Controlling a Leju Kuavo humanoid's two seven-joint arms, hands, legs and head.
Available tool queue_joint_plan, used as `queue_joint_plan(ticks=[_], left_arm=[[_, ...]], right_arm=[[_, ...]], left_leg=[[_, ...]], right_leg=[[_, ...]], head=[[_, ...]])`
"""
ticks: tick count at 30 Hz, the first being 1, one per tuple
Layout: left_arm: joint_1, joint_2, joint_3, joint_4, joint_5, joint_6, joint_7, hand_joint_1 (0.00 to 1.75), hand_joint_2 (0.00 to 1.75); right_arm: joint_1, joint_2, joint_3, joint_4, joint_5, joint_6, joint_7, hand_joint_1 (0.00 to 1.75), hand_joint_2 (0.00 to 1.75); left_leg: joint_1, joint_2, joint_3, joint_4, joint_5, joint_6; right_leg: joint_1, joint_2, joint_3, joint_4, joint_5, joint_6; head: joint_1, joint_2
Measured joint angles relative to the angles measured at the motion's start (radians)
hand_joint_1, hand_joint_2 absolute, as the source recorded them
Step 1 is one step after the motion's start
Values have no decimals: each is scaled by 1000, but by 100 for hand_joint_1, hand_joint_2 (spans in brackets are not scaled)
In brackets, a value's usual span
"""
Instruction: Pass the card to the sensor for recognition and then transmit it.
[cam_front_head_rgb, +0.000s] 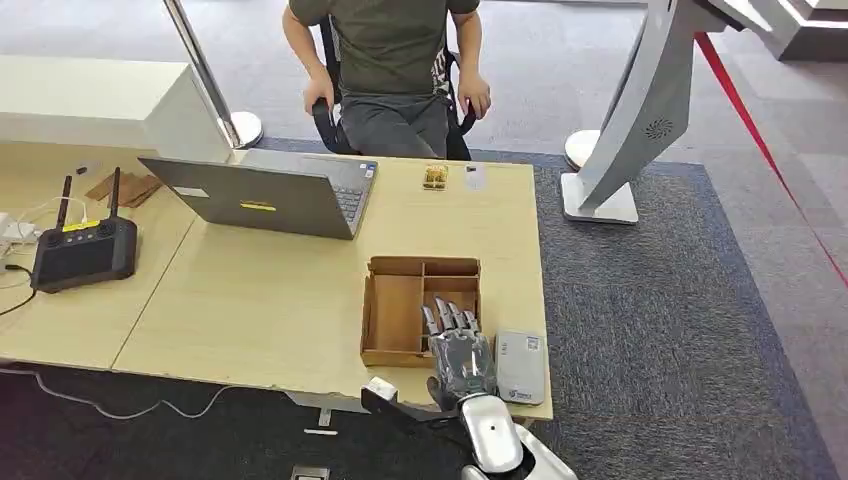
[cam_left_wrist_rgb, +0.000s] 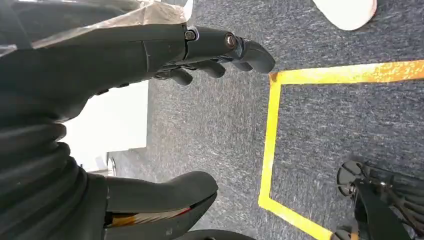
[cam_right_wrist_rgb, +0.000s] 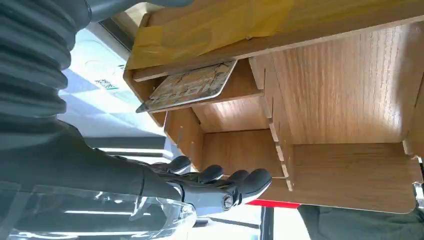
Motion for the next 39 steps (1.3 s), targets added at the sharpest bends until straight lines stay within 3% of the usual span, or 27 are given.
queue_joint_plan(ticks=[7,8,9,10,26,33,39], left_arm=[[0,-1,2,0,17,17,1,0,175],[0,-2,2,0,19,19,1,0,175],[0,-2,2,0,19,21,1,0,175],[0,-2,2,0,19,23,1,0,175],[1,-5,3,0,39,29,1,0,175],[1,-7,4,0,58,46,7,0,175],[1,-7,4,0,64,46,12,0,175]], right_arm=[[0,5,2,0,2,-1,-10,0,175],[0,6,3,0,2,-1,-11,17,175],[0,6,3,0,2,-2,-12,162,175],[0,6,3,0,2,-2,-12,169,175],[0,14,5,1,19,17,-18,175,175],[3,14,6,18,94,55,78,175,175],[6,14,3,29,98,56,86,175,175]], left_leg=[[0,0,0,0,0,0],[0,0,0,0,0,0],[0,0,0,0,0,0],[0,0,0,0,0,0],[0,0,0,0,0,0],[0,0,0,0,0,0],[0,0,0,0,0,0]], right_leg=[[0,0,0,0,0,0],[0,0,0,0,0,0],[0,0,0,0,0,0],[0,0,0,0,0,0],[0,0,0,0,0,0],[0,0,0,0,0,0],[0,0,0,0,0,0]], head=[[0,0],[0,0],[0,0],[0,0],[0,0],[0,0],[0,0]])
